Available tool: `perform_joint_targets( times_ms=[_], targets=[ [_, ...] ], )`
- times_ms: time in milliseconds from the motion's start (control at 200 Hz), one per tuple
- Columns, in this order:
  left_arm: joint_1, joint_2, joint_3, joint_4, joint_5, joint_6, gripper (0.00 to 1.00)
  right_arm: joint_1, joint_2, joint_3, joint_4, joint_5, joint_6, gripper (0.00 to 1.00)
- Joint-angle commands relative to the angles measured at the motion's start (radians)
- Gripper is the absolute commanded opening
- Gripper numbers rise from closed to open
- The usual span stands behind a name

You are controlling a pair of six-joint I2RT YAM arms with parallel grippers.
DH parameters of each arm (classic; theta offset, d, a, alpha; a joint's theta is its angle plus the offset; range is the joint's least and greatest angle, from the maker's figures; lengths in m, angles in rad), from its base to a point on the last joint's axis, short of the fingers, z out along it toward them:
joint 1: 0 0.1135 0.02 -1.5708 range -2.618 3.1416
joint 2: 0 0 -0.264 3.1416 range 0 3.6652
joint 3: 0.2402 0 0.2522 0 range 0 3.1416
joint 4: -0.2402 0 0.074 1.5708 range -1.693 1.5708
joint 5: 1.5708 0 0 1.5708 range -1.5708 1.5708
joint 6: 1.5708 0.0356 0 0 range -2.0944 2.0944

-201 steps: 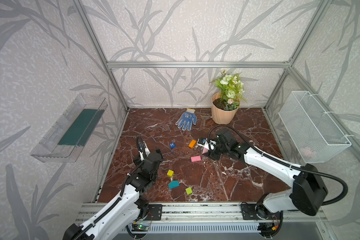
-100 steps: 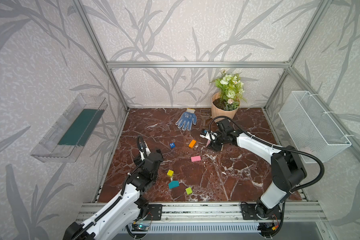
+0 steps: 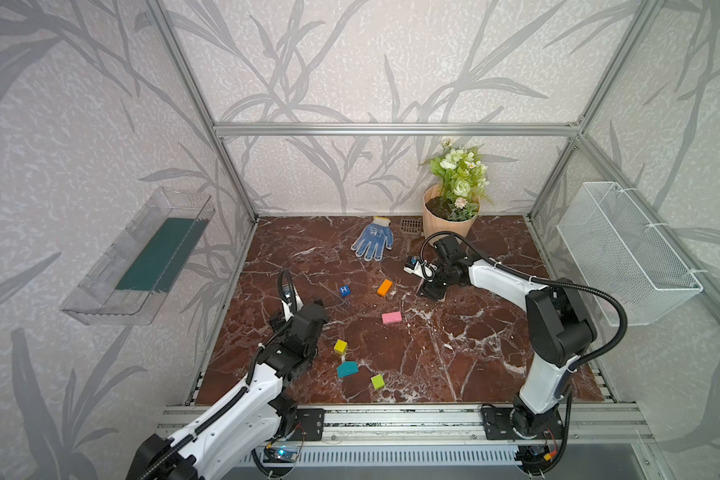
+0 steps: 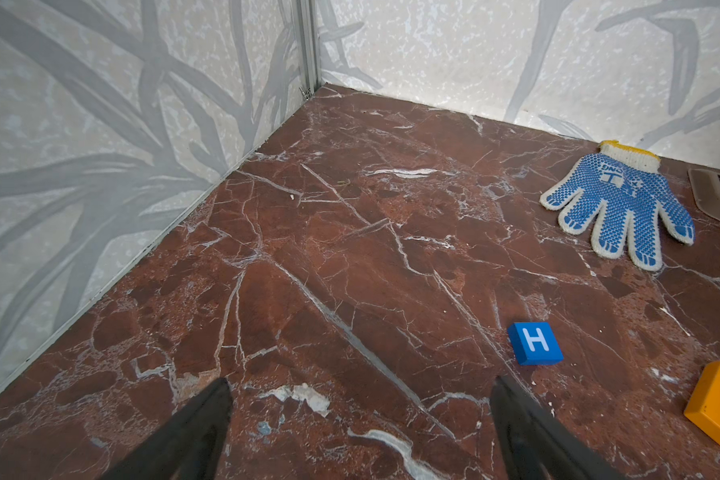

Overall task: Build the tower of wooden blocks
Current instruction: 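Carry the pink block over the wooden bars with the right gripper, then lower the pink block beside the first pink block and open the right gripper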

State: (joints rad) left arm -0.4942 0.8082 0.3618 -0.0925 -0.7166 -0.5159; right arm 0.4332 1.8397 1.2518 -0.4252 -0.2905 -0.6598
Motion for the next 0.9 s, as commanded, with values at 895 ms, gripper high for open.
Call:
perform_joint_targets(
  times_ms=[895],
  targets=[
    [0.004,0.076,0.056,0.014,0.005,0.01,0.97,-0.051,0.084,0.081,-0.097,-0.022,-0.096,0.08]
  ],
)
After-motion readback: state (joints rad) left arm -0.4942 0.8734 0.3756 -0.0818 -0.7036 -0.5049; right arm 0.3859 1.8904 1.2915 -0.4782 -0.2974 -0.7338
